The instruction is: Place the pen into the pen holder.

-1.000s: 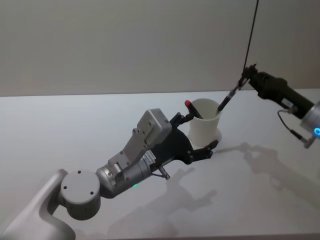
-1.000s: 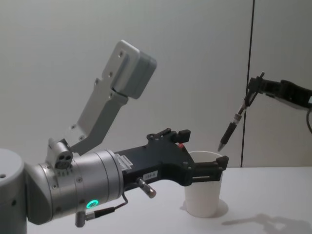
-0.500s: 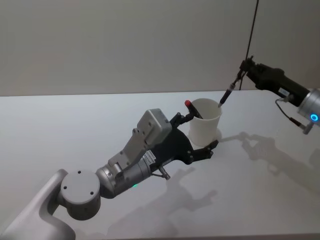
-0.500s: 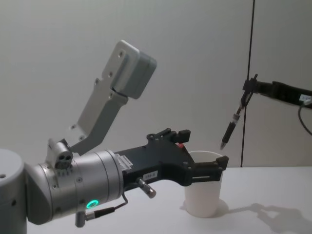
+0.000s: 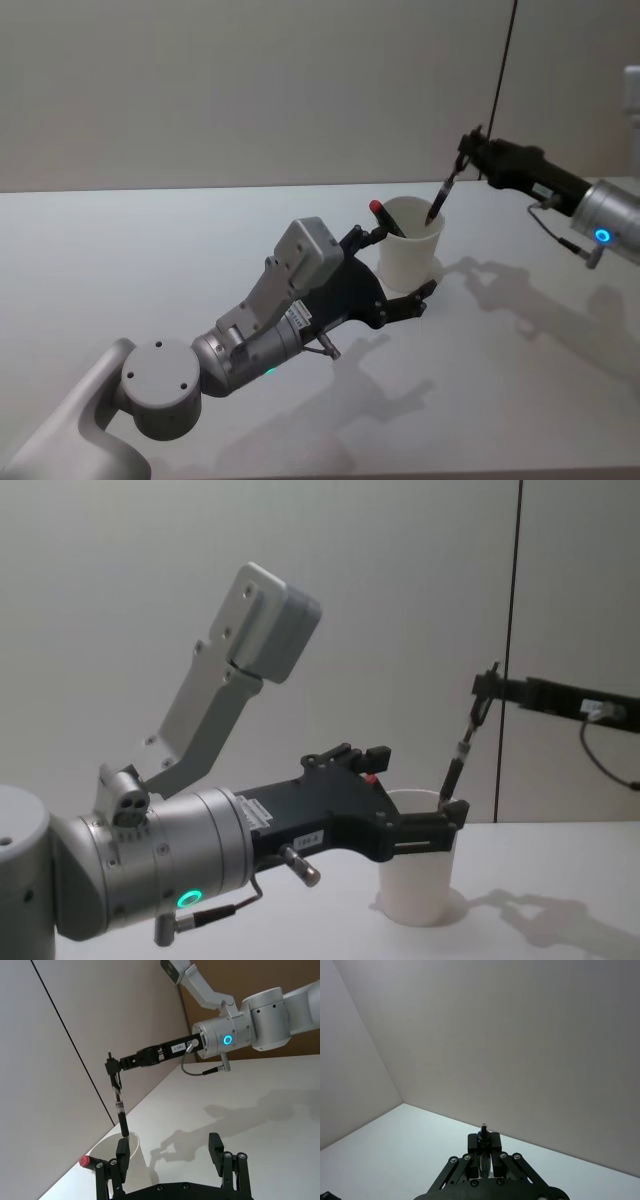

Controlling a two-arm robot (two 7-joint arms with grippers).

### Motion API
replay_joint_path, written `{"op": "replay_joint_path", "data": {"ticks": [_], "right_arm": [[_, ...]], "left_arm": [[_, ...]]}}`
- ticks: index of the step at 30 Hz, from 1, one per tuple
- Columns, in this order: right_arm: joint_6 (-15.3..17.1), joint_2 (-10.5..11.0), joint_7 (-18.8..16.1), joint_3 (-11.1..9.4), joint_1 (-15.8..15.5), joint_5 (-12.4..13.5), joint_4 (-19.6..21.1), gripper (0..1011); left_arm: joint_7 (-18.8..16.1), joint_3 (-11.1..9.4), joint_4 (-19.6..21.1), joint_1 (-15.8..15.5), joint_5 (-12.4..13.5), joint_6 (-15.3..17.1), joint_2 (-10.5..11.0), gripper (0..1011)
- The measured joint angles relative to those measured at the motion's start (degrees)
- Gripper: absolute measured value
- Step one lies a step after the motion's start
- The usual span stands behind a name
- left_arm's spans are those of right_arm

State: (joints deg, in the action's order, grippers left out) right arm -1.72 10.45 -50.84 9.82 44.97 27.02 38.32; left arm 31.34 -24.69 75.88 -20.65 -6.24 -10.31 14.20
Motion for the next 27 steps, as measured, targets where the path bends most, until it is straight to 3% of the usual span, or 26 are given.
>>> {"op": "replay_joint_path", "data": {"ticks": [14,27], "right_arm": [[-2.54,-1.79,0.86,3.35,2.07,-0.77,-5.54,145],[-4.21,-2.49,1.99,4.55,2.51,-0.54,-7.0,523]], "left_arm": [[0.0,0.0,0.0,0.0,0.0,0.0,0.0,1003],[0.0,0.0,0.0,0.0,0.0,0.0,0.0,1003]]}}
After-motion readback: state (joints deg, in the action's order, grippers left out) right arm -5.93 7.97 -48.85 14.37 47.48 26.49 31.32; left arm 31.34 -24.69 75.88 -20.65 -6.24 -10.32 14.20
